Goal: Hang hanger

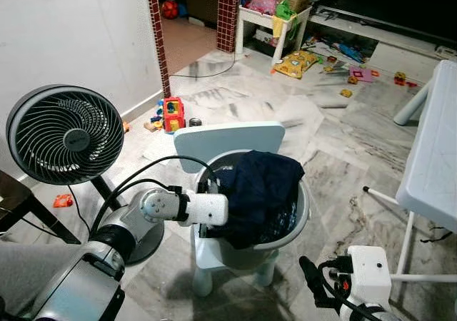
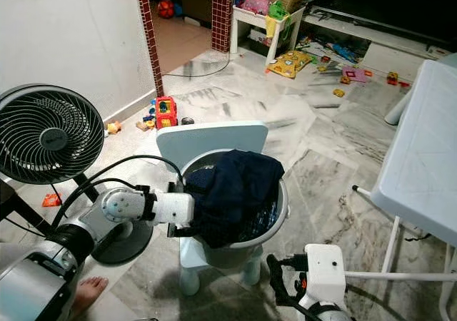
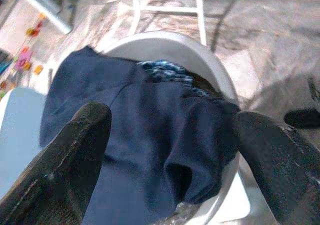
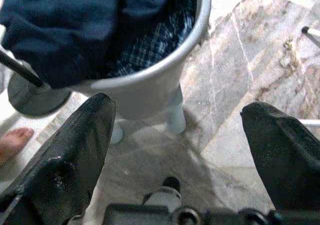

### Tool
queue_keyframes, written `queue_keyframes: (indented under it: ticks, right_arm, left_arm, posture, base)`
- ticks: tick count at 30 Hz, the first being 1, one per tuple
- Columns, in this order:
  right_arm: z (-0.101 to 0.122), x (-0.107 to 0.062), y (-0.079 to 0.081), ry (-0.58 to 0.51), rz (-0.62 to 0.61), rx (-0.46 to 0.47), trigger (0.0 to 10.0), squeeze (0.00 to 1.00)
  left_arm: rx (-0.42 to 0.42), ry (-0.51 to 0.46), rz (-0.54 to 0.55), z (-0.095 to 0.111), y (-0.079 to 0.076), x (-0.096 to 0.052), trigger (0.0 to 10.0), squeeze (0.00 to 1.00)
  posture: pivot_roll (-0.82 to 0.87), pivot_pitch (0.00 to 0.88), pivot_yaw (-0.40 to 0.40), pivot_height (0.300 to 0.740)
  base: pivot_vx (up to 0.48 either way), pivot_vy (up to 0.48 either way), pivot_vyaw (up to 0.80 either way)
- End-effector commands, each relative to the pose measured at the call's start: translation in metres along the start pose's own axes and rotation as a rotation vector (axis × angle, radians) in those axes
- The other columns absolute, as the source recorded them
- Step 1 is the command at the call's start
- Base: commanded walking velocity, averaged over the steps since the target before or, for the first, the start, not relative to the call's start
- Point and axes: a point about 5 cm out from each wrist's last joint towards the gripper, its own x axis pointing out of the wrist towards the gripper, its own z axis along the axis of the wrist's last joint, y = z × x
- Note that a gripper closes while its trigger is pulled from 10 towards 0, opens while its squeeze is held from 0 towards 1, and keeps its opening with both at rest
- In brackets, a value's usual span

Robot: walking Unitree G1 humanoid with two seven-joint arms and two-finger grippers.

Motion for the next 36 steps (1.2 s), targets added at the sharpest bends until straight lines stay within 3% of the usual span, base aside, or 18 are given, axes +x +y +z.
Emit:
queue_keyframes:
  ticks: [1,12,27,36]
  right_arm:
    - [0.001,-0.003,-0.001,-0.005,-0.004,-0.004,10.0,0.0]
    - [-0.009,-0.015,0.004,0.029,-0.006,0.019,10.0,0.0]
    - [-0.03,-0.037,0.015,0.134,0.047,0.035,10.0,0.0]
    - [-0.03,-0.039,0.015,0.145,0.056,0.034,10.0,0.0]
  left_arm:
    - [0.048,0.007,-0.016,0.005,0.008,0.001,10.0,0.0]
    - [0.083,0.002,-0.044,0.01,0.009,0.007,10.0,0.0]
    - [0.084,-0.044,-0.11,0.005,-0.015,0.004,10.0,0.0]
    - [0.291,0.016,-0.214,0.011,-0.005,0.007,10.0,0.0]
  posture:
    - [-0.08,0.074,-0.029,0.74]
    - [-0.09,0.114,-0.04,0.74]
    - [-0.07,0.211,-0.103,0.74]
    - [-0.09,0.219,-0.1,0.74]
  base:
    - [0.0,0.0,0.0]
    - [0.0,0.0,0.0]
    - [0.0,0.0,0.0]
    - [0.0,0.0,0.0]
